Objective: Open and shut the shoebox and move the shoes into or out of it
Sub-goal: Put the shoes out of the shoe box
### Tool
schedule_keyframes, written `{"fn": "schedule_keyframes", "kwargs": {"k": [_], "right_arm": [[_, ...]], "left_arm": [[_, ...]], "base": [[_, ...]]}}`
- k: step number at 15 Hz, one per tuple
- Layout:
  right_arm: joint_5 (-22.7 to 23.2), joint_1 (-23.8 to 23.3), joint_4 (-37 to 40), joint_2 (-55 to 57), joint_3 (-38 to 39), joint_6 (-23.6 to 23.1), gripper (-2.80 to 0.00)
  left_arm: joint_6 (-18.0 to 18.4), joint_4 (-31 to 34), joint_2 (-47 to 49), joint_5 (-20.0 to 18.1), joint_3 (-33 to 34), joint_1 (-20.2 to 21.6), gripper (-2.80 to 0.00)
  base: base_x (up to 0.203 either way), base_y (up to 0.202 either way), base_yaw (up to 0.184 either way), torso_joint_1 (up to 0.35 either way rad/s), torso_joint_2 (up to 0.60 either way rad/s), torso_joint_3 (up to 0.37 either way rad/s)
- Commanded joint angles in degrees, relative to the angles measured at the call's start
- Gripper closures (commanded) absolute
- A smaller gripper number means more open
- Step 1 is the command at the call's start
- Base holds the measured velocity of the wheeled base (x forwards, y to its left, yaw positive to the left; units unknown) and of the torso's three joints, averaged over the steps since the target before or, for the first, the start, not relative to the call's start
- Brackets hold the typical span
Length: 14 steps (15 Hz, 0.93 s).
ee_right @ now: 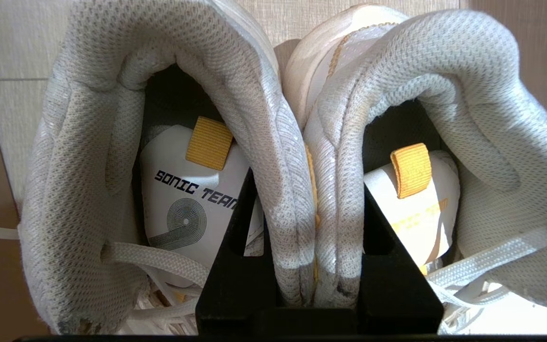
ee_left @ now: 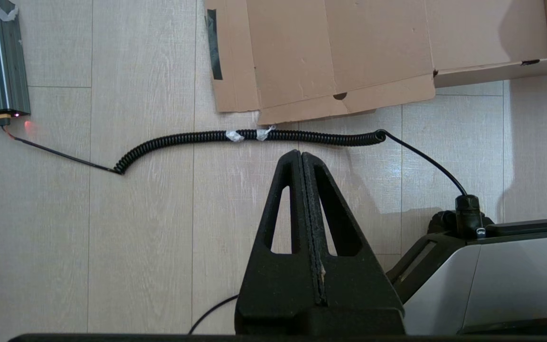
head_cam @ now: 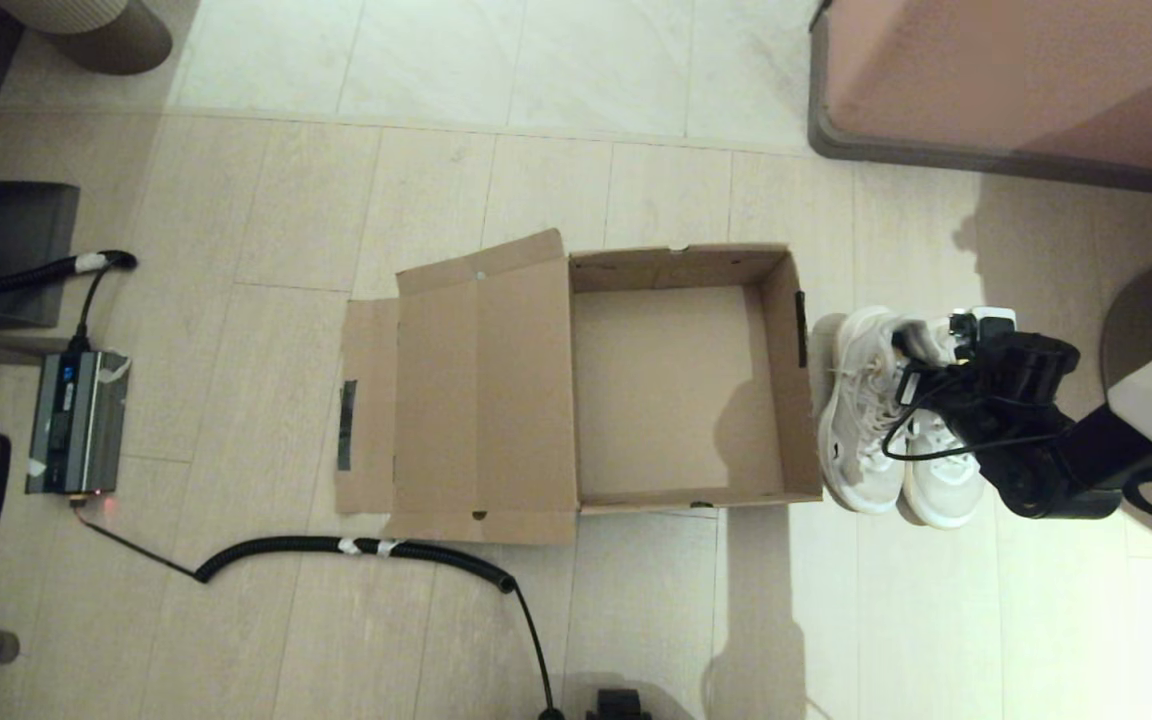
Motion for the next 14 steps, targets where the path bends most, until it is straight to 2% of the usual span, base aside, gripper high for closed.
{"fn": "schedule_keyframes", "kwargs": {"k": [1,9,10,14], "right_arm": [[-0.06,-0.11,-0.34,0.17,0.07,0.03,0.0],[0.02,-0.11,-0.34,0.61,-0.46,0.12,0.0],[0.02,-0.11,-0.34,0.61,-0.54,0.12,-2.8],[-0.3,-0.11,-0.34,-0.38,0.09,0.21,-2.8]], "left_arm": [[0.01,-0.02,0.02,0.0,0.44,0.01,0.0],[0.01,-0.02,0.02,0.0,0.44,0.01,0.0],[0.01,-0.02,0.02,0.0,0.44,0.01,0.0],[0.01,-0.02,0.02,0.0,0.44,0.01,0.0]], "base": [[0.0,0.0,0.0,0.0,0.0,0.0],[0.0,0.0,0.0,0.0,0.0,0.0],[0.0,0.0,0.0,0.0,0.0,0.0],[0.0,0.0,0.0,0.0,0.0,0.0]]}}
